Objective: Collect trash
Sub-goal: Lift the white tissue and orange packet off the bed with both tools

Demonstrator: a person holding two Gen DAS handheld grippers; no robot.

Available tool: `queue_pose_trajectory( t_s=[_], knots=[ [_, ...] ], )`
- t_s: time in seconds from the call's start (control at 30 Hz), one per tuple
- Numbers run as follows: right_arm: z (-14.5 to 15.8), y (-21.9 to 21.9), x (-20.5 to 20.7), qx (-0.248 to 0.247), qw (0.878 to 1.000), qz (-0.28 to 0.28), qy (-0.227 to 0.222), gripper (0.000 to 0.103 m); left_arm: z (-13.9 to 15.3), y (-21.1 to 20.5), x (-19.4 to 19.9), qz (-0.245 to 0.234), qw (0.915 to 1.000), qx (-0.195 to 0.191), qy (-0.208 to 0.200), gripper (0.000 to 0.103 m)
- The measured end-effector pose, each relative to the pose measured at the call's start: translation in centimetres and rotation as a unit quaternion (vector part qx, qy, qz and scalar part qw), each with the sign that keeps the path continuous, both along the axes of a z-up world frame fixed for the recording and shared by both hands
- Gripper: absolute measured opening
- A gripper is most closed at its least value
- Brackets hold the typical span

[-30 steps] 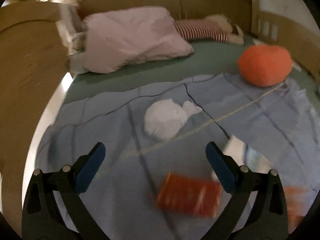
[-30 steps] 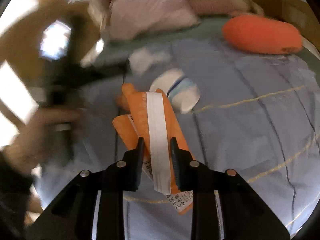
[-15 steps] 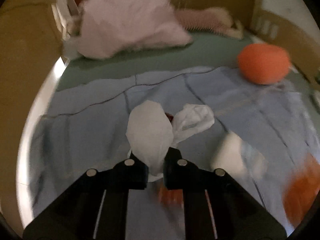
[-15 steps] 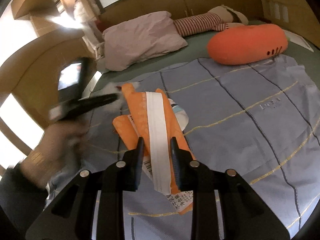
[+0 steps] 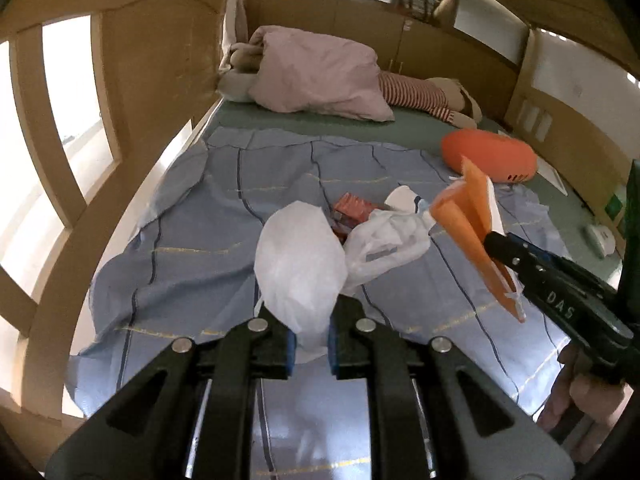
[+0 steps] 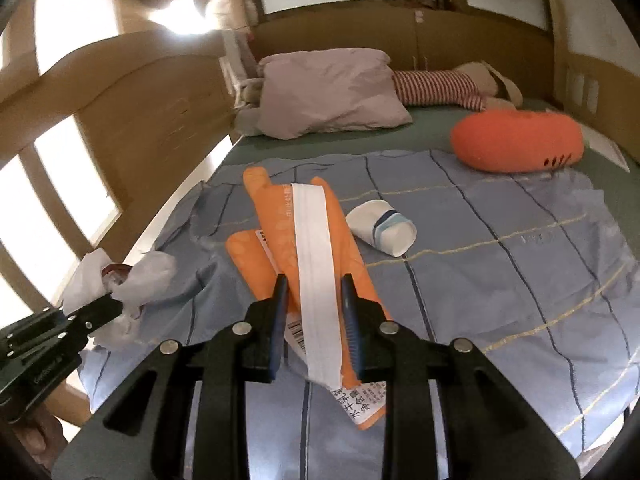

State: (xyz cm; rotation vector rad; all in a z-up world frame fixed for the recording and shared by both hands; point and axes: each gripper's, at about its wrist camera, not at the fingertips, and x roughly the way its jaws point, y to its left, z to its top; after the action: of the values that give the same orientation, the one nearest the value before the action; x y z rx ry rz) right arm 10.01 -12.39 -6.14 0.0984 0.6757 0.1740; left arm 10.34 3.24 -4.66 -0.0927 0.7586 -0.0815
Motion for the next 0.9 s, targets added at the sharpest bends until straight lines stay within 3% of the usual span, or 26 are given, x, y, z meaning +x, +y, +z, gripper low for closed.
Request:
queue_pose_trajectory(
  t_s=[0.1,0.2,0.9],
  knots=[
    [0.1,0.2,-0.5,0.002,1.0,0.007,0.005,0.027,0.3,-0.5,-0.4,-0.001,0.9998,0.013,-0.016,0.013],
    [0.3,0.6,-1.3,-0.012,1.0,0.007,0.002,0.027,0.2,-0.5,-0.8,-0.005,1.0,-0.005,-0.007,0.013],
    [0.4,0.3,-2.6,-0.017,1.0,0.002,0.002,0.027,0.4,-1.6,-2.3,-0.01,0.9998,0.012,-0.01,0.013]
  ],
)
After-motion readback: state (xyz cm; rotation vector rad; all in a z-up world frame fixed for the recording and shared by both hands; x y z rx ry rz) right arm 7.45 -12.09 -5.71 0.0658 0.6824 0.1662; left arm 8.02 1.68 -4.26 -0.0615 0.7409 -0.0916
